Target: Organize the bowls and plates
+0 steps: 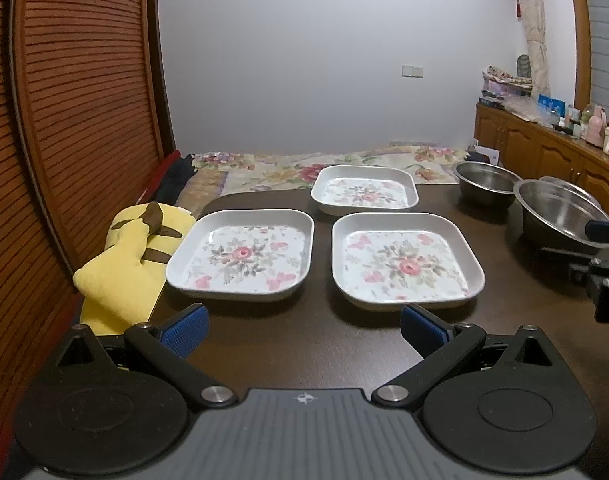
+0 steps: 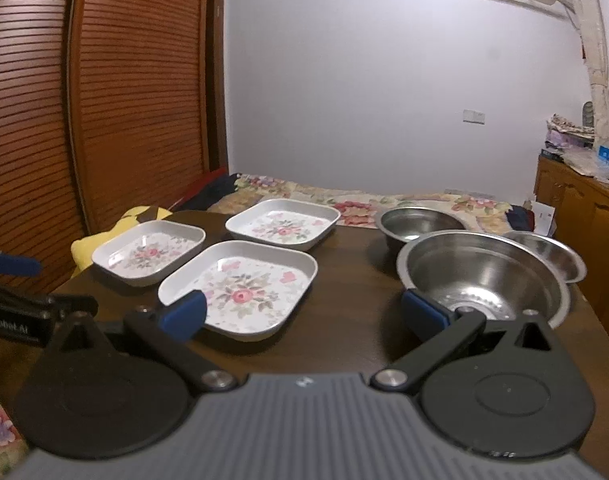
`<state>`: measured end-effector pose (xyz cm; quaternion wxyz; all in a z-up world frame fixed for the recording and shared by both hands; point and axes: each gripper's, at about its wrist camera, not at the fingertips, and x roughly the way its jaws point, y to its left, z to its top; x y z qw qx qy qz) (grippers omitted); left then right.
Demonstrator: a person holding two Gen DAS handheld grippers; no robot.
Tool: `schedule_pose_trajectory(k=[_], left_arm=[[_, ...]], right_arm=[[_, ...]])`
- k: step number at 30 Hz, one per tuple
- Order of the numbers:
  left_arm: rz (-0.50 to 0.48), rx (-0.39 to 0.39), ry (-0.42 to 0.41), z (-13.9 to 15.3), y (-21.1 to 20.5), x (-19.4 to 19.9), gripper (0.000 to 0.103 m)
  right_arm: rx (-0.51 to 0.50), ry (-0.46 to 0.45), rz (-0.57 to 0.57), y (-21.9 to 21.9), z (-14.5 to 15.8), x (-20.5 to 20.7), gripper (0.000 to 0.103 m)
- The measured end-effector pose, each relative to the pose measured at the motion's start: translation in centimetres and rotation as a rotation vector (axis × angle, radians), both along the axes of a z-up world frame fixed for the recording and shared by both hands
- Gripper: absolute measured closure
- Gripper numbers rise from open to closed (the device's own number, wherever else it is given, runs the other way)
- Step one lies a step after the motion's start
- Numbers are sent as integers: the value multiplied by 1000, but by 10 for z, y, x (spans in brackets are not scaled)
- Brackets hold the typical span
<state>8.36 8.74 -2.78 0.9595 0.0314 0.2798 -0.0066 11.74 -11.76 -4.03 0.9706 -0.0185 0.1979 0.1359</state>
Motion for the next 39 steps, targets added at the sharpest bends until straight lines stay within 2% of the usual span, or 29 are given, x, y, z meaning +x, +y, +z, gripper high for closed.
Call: schedule_pose_trajectory(k=[12,18,20,23,26,28,31,33,38,39], left_arm=[[-51,-30,-15,1,8,38,0],[-85,-77,8,1,9,57,15],[-104,-93,20,-1,9,64,25],[-125,-99,39,-4,7,73,39],[-140,-111,60,-9,5,82,43],[-153,-130,74,-12,4,87,44],[-157,-119,82,-16,1,93,51],[-160,-115,89,-19,0,97,54],[-168,-95,112,-27,-3,107,74],[-169,-94,117,-29,-3,108,76]], right_arm=[[-13,27,35,18,2,22,0],[-8,84,35,21,-6,41,2],[-9,103,38,22,-9,46,15],[22,152,43,22,-13,56,20],[24,165,34,22,-15,62,30],[22,175,27,22,-17,67,42],[30,196,19,21,-21,73,53],[31,208,12,21,-24,76,55],[34,233,2,20,-32,81,69],[33,237,1,20,-33,82,74]])
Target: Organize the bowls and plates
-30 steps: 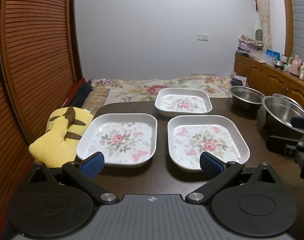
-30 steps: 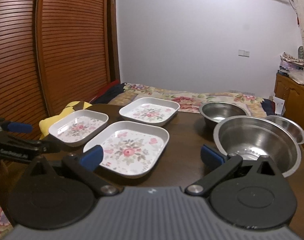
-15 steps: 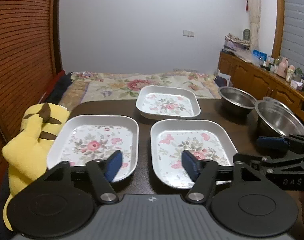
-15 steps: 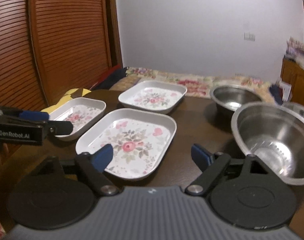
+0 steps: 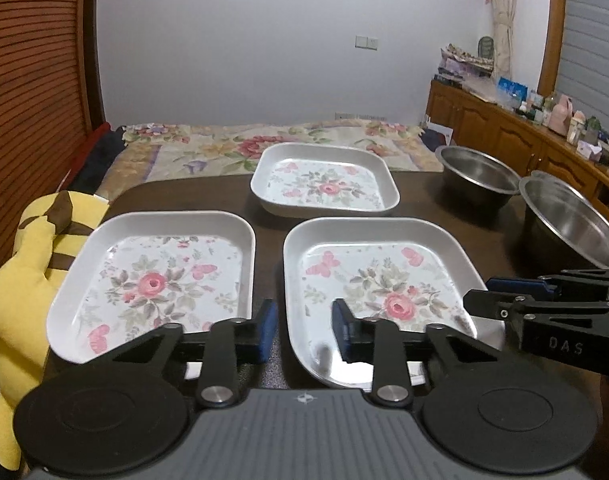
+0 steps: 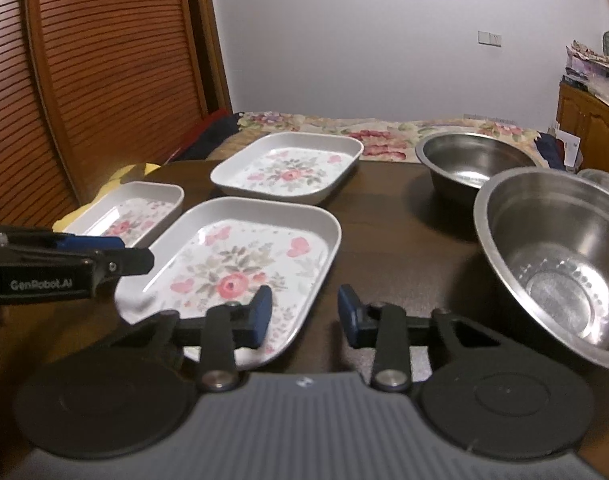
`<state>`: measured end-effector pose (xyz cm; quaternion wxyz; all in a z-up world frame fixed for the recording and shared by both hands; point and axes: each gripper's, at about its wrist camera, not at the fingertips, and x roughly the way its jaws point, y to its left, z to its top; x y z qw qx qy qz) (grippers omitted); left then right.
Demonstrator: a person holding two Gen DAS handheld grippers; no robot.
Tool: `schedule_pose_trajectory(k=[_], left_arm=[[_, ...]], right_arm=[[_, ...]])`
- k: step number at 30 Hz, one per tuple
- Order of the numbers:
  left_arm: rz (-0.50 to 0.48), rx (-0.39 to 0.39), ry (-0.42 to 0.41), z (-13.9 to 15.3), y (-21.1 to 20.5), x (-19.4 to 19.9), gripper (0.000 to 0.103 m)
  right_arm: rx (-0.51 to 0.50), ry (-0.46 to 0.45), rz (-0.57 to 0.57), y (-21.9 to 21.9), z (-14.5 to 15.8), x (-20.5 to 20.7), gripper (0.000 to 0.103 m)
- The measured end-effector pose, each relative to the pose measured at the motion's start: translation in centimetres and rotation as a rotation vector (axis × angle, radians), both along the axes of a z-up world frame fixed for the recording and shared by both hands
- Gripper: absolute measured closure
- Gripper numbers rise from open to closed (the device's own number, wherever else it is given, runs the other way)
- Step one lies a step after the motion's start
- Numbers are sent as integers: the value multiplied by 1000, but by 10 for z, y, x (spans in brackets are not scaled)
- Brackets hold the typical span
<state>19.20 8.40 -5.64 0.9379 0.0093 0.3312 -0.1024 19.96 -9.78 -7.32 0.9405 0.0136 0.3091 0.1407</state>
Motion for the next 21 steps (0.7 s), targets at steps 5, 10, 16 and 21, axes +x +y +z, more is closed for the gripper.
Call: schedule_pose_trajectory(k=[5,10,16,21], left_arm=[[7,-2,17,-7,2,5,87],[5,-2,24,-11,2,8,87],[2,-15,22,-13,3,11,89],[-2,-31,26,-13,5,11,94]], right_arm=[[-4,8,6,1,-4,1,82],[-4,11,19,1,-5,5,83],[8,22,23,2,-5,14,84],[23,22,23,-3,-6,14,89]])
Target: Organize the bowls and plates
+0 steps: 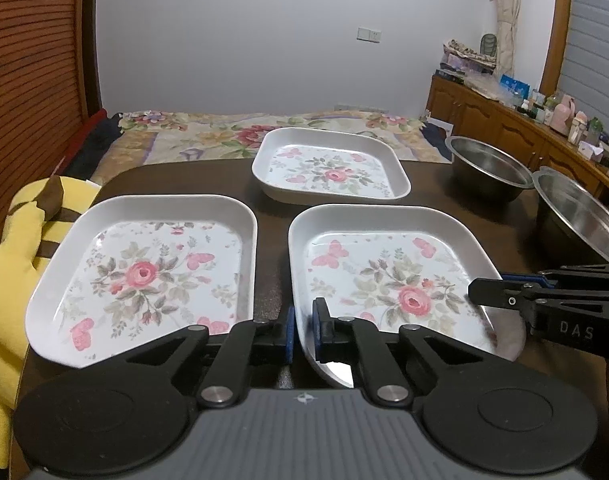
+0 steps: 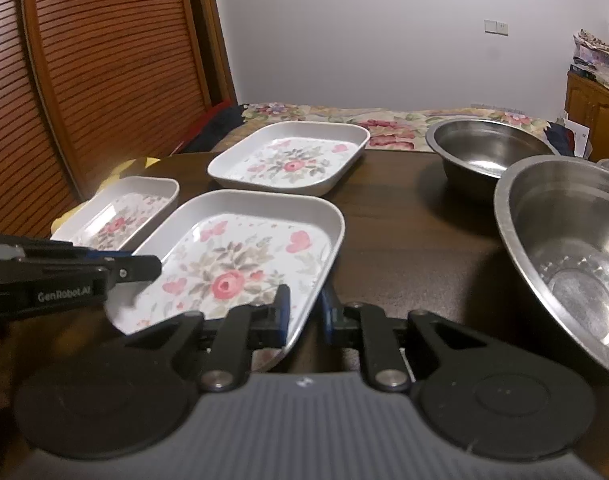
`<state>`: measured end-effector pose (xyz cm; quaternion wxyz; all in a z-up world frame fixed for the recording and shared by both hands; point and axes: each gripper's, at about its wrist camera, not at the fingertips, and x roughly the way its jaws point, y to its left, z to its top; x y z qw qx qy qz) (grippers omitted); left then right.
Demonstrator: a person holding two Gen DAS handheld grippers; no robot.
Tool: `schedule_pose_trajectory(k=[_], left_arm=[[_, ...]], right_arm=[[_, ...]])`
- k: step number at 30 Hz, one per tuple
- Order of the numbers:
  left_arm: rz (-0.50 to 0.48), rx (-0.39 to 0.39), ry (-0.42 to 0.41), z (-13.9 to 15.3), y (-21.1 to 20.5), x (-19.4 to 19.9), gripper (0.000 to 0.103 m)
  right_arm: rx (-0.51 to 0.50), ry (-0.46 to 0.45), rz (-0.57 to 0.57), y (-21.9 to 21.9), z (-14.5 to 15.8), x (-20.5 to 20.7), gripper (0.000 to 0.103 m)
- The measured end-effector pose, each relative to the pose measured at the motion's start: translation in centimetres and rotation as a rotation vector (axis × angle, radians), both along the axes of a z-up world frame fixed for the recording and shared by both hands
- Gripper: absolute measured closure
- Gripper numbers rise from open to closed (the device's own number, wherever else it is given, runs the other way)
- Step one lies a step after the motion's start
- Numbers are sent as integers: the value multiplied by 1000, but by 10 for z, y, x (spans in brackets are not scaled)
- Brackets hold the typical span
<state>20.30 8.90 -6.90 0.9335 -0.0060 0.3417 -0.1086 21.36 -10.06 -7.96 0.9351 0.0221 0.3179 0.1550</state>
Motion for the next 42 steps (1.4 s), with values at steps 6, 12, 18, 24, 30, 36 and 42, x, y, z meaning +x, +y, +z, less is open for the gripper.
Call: schedule_pose_trajectory(k=[6,12,18,24,30,36,42], left_arm=[[-19,16,-5,3,-1,-7,94],[-27,-4,-34,14,0,-24,94],[-33,-35,-59,25,0,-52,94],[-34,-57,-63,23,-1,-78,94],[-28,-65,-64,19,-2,-104,93],[-15,-70,-60,13,1,-121,93],[-9,-79,-53,8,4,-131,93]], right_arm=[[20,19,3,-3,2,-3,89],[25,3,9,-7,9,-14,89],[48,-18,17,-14,18,-32,89],[65,-28,36,-20,18,-55,89],[79,-22,47,-21,12,-69,89],[88,-19,61,-21,7,-85,89],[78,-25,68,-19,3,-98,89]])
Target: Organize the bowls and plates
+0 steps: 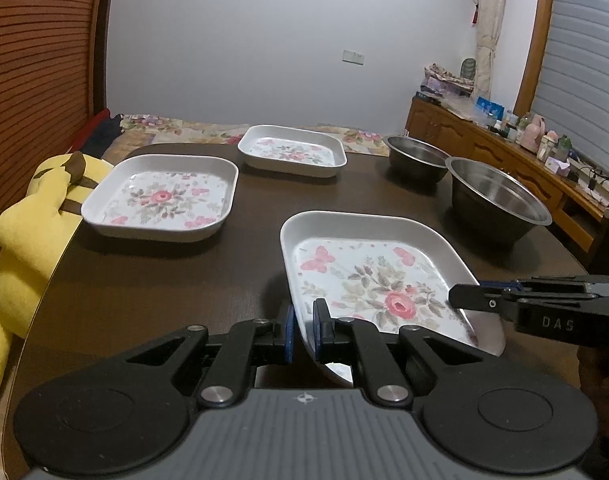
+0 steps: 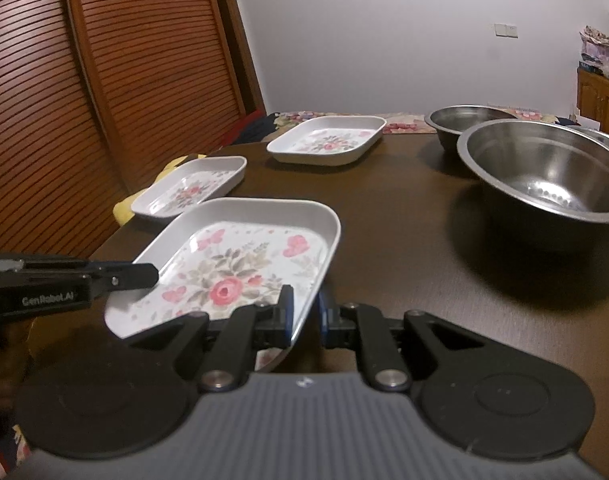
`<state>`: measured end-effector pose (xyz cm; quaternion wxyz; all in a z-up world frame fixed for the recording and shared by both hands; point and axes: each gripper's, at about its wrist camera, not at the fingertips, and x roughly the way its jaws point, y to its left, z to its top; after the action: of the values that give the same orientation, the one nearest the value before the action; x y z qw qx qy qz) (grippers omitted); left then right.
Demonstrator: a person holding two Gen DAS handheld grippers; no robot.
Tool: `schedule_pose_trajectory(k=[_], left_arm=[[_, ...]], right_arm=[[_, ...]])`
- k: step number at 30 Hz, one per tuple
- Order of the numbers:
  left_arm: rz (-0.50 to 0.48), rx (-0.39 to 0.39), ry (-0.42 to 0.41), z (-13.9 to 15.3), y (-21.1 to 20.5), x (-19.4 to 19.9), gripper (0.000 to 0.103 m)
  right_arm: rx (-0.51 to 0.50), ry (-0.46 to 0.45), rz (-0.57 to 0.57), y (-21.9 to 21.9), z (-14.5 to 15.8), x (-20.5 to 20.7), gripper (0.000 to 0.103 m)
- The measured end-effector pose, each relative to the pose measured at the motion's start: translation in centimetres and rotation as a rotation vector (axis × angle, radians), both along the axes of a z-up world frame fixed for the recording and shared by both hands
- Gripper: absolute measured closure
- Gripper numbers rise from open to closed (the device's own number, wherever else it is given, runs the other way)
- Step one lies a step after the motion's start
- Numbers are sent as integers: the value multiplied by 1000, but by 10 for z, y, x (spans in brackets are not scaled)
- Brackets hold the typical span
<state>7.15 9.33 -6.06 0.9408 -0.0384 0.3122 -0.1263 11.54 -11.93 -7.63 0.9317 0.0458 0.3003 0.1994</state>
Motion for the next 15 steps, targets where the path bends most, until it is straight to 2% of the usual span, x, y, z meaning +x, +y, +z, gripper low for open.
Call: schedule_pose_trajectory(k=[15], left_arm=[[7,13,30,-13,-5,-1,93]], right_arm=[[9,27,-10,-1,-11,-3,89]])
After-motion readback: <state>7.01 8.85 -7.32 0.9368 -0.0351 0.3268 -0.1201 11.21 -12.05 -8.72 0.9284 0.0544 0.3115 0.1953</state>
